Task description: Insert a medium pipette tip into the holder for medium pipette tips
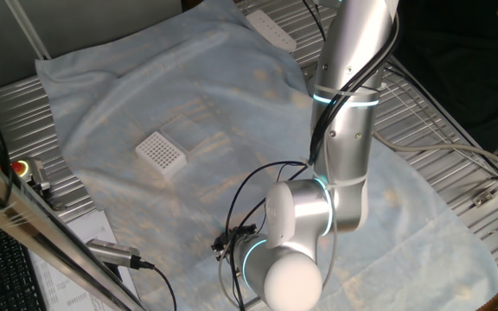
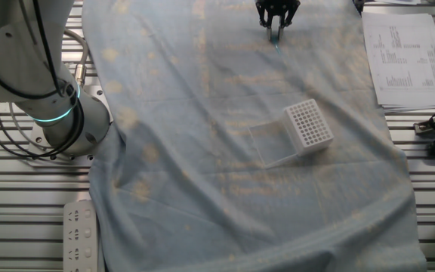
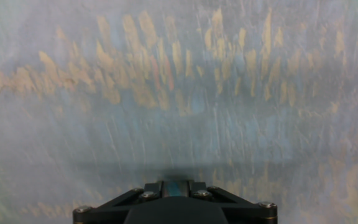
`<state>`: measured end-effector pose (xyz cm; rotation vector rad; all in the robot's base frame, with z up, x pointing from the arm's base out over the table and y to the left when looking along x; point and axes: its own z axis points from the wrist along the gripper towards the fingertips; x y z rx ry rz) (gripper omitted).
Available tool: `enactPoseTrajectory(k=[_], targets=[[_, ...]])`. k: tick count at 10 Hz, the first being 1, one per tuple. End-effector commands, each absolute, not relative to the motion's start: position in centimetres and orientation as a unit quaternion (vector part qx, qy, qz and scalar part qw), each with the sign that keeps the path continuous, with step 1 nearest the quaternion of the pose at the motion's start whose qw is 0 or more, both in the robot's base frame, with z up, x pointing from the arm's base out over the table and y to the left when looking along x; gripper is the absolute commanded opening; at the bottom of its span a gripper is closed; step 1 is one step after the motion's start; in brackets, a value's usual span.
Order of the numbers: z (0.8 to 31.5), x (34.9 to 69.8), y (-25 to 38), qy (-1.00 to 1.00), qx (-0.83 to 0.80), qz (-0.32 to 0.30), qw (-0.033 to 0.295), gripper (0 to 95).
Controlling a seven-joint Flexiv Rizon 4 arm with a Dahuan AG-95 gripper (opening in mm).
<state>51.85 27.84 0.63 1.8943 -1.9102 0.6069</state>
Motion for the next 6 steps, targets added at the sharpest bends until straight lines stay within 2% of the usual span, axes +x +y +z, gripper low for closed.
enactPoseTrajectory(k=[1, 6], targets=[[0.6, 51.84, 27.82, -0.679, 0.675, 0.215, 0.19, 19.0], [0.6, 51.82, 27.79, -0.681, 0.674, 0.215, 0.188, 19.0]])
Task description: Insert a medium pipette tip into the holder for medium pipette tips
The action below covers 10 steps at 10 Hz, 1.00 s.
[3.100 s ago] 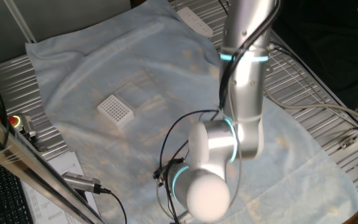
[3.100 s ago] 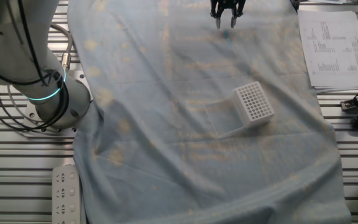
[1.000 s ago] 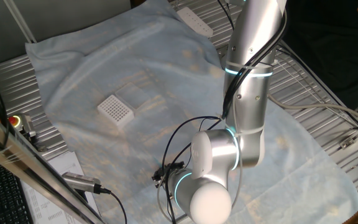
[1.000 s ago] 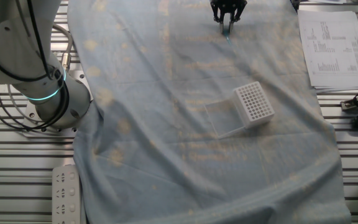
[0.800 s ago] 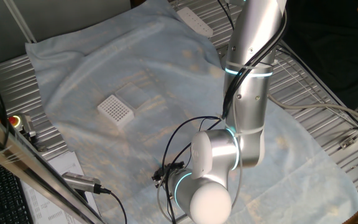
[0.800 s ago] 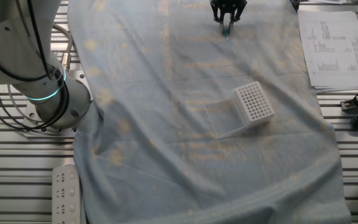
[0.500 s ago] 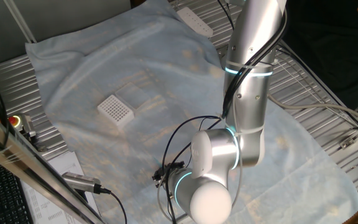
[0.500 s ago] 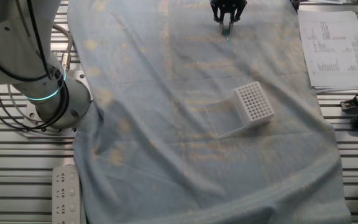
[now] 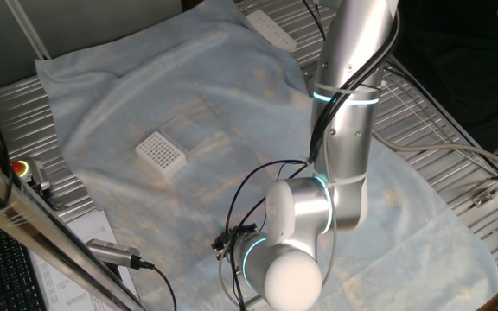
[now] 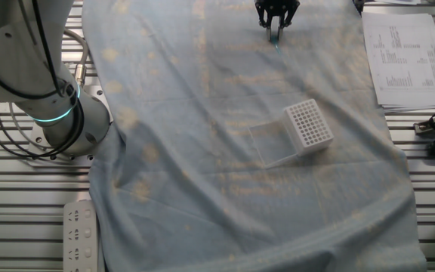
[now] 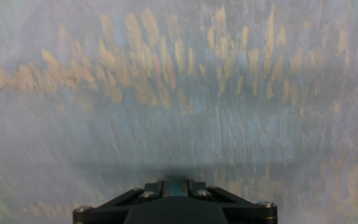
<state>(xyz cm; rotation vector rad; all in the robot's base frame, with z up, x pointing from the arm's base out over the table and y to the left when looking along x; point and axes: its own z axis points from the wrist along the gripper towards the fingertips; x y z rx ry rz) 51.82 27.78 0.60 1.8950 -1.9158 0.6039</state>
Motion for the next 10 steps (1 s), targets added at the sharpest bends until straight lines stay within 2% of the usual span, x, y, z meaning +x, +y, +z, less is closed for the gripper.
enactPoseTrajectory(k=[1, 10], targets=[[0.6, 51.82, 27.79, -0.682, 0.674, 0.214, 0.187, 19.0], [0.63, 51.83, 27.71, -0.68, 0.67, 0.225, 0.197, 19.0]])
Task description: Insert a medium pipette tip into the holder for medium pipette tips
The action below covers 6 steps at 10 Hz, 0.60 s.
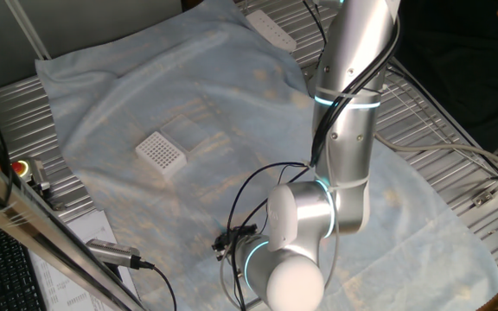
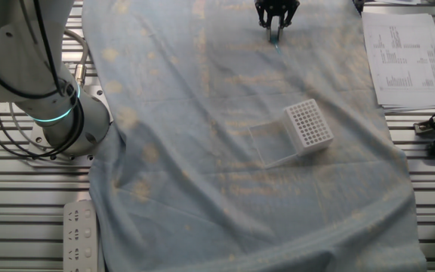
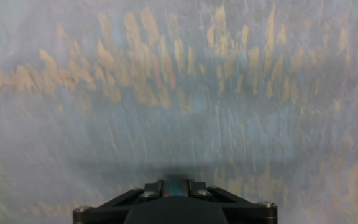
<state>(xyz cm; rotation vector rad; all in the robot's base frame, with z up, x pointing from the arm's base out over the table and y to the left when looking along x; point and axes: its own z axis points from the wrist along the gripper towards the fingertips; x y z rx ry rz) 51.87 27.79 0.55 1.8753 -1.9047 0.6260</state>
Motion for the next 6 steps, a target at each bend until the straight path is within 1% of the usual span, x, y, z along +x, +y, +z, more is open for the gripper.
enactPoseTrajectory(k=[1, 6], targets=[[0.68, 51.85, 27.55, -0.679, 0.669, 0.228, 0.2, 19.0], [0.77, 51.9, 27.16, -0.682, 0.665, 0.228, 0.2, 19.0]])
